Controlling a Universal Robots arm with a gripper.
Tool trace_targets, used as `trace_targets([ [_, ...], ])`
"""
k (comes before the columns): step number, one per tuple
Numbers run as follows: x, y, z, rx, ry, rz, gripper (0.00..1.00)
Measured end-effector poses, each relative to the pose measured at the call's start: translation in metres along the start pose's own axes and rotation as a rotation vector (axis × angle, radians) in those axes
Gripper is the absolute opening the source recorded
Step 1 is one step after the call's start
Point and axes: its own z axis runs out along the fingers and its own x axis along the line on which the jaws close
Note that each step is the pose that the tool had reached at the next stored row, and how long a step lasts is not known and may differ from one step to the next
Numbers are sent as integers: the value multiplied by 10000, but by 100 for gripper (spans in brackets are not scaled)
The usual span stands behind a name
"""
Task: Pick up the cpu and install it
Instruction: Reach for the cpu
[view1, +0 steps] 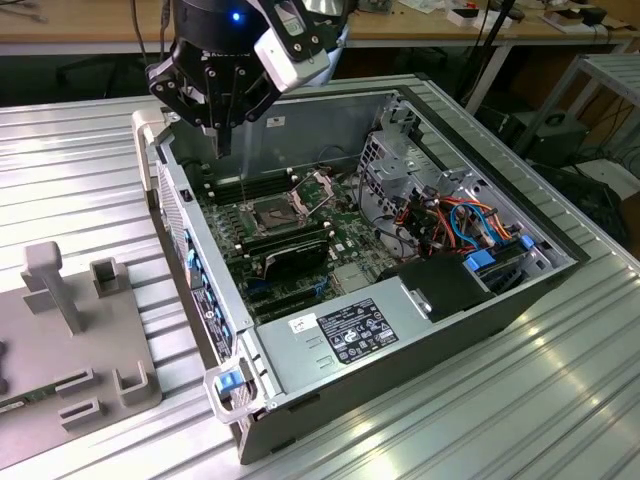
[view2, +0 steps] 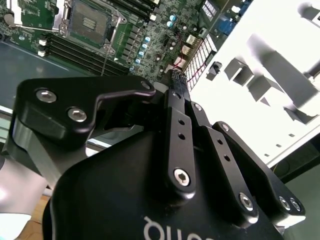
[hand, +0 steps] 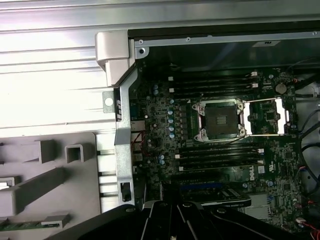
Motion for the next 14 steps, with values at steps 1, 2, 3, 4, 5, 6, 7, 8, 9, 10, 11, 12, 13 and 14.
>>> trace_targets([
  [1, 4, 0, 0, 0, 0, -1, 11],
  [2, 5, 0, 0, 0, 0, -2, 11],
  [3, 5, -1, 0, 0, 0, -3, 11],
  [4, 6, -1, 0, 0, 0, -3, 11],
  [5, 7, -1, 0, 0, 0, -1, 11],
  [6, 7, -1, 0, 0, 0, -1, 11],
  [7, 7, -1, 0, 0, 0, -1, 11],
  [8, 7, -1, 0, 0, 0, -1, 11],
  [9, 9, -1, 0, 0, 0, 0, 11],
  [10, 15, -1, -1, 0, 0, 2, 11],
  [11, 16, -2, -1, 0, 0, -1, 11],
  [12, 18, -2, -1, 1, 1, -1, 11],
  [13, 19, -2, -1, 0, 0, -1, 11],
  [14, 19, -2, -1, 0, 0, -1, 11],
])
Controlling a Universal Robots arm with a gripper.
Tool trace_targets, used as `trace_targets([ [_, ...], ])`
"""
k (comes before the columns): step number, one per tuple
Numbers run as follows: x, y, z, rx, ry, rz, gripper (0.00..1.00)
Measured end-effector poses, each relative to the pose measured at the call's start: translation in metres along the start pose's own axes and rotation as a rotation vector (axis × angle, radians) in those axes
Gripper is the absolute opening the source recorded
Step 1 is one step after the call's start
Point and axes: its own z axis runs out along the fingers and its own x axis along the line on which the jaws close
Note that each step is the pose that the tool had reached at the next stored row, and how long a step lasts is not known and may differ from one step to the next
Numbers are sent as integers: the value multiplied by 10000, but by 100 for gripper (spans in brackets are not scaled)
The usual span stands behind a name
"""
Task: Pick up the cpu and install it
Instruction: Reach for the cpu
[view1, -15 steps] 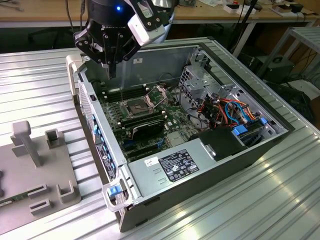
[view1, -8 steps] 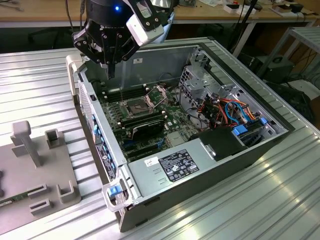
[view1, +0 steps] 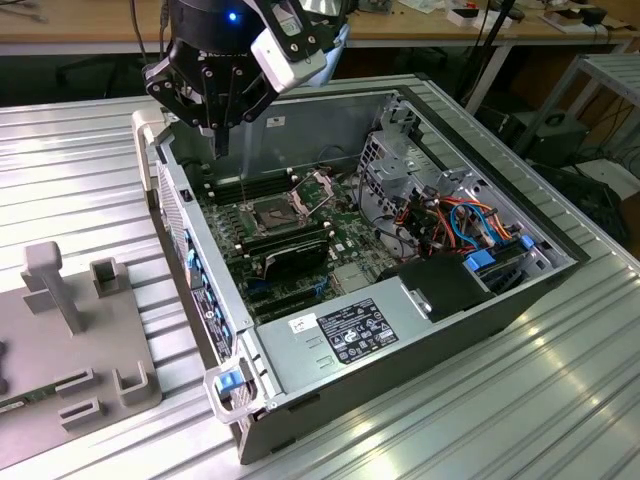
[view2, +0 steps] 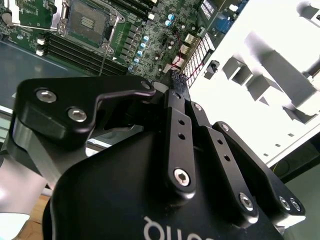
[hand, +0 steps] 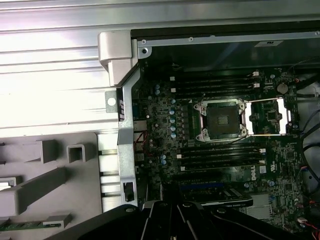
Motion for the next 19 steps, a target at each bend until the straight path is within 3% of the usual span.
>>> trace_targets([
  [9, 14, -1, 0, 0, 0, 1, 11],
  [19, 93, -7, -2, 0, 1, -2, 11],
])
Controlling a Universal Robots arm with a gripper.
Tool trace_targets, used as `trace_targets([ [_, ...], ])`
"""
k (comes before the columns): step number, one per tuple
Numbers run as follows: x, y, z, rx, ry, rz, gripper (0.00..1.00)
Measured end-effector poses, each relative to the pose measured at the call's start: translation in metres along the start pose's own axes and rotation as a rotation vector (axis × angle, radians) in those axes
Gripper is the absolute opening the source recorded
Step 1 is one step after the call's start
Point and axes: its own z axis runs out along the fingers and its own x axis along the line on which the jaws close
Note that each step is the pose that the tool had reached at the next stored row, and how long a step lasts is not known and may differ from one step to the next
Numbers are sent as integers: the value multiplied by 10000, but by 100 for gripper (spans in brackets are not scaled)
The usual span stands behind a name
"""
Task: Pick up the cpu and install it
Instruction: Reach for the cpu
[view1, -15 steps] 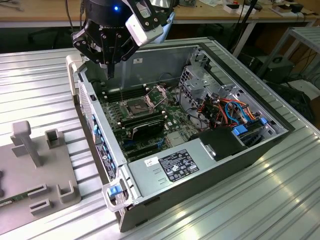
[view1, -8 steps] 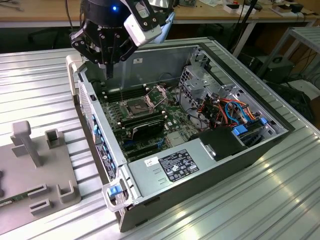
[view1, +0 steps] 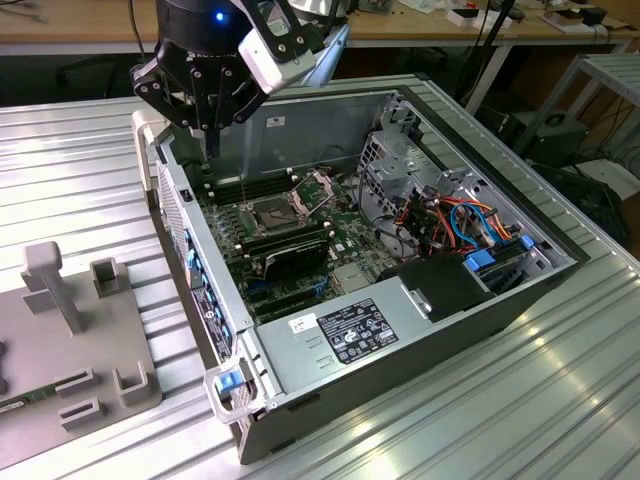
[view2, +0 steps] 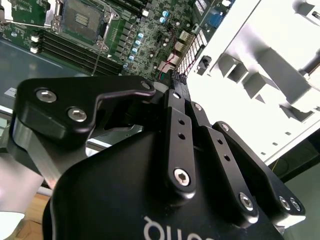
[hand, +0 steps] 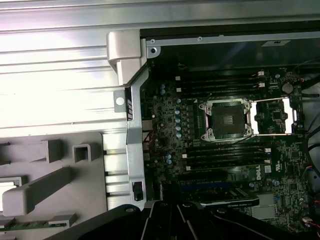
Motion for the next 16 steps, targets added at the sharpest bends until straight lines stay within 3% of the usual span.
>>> trace_targets([
  [11, 5, -1, 0, 0, 0, 2, 11],
  [16, 70, -5, -2, 0, 0, 2, 11],
])
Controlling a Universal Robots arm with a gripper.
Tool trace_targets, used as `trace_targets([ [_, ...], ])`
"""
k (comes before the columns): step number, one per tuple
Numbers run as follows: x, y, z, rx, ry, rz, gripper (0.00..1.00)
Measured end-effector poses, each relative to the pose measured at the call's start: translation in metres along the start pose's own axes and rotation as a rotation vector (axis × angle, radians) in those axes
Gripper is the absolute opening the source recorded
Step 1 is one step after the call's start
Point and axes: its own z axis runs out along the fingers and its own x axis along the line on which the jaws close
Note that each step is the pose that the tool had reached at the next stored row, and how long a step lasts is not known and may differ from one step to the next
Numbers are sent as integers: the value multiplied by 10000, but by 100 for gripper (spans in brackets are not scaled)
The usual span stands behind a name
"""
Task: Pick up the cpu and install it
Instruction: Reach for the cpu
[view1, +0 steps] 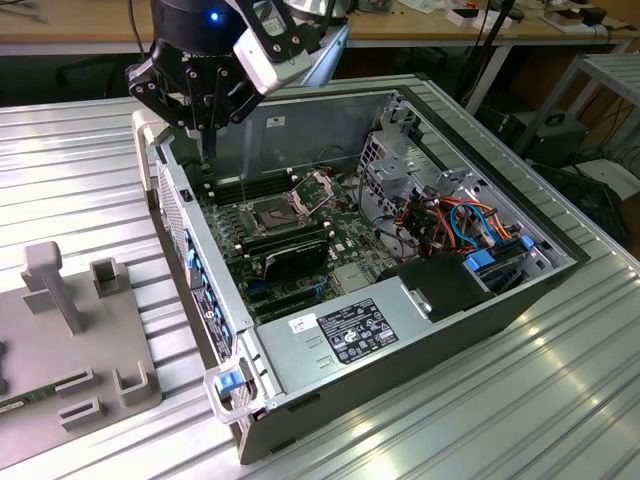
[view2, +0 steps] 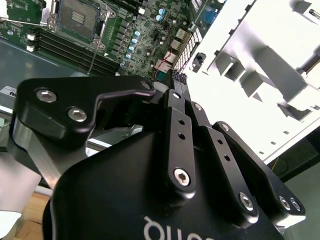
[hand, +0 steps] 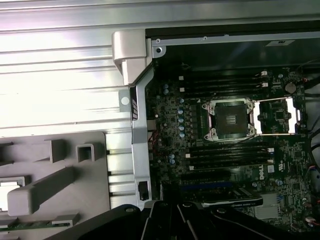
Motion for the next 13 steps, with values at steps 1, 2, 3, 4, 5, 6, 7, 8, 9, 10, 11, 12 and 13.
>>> trace_targets([
  [1, 20, -1, -1, 1, 0, 0, 11],
  [2, 36, -3, -1, 1, 0, -1, 11],
  [3, 63, -5, -2, 0, 0, -1, 11],
  [4, 78, -6, -2, 0, 0, -1, 11],
  [5, 98, -7, -3, 1, 0, -1, 11],
  [6, 124, -9, -3, 1, 0, 0, 11],
  [7, 149, -11, -4, 1, 0, -1, 11],
  [8, 167, -12, -4, 1, 0, 0, 11],
  [9, 181, -13, -5, 0, 0, 0, 11],
  [10, 193, -14, -5, 1, 0, 0, 11],
  [11, 193, -14, -5, 0, 0, 0, 11],
  [12, 193, -14, -5, 0, 0, -1, 11],
  [13, 195, -14, -5, 1, 0, -1, 11],
])
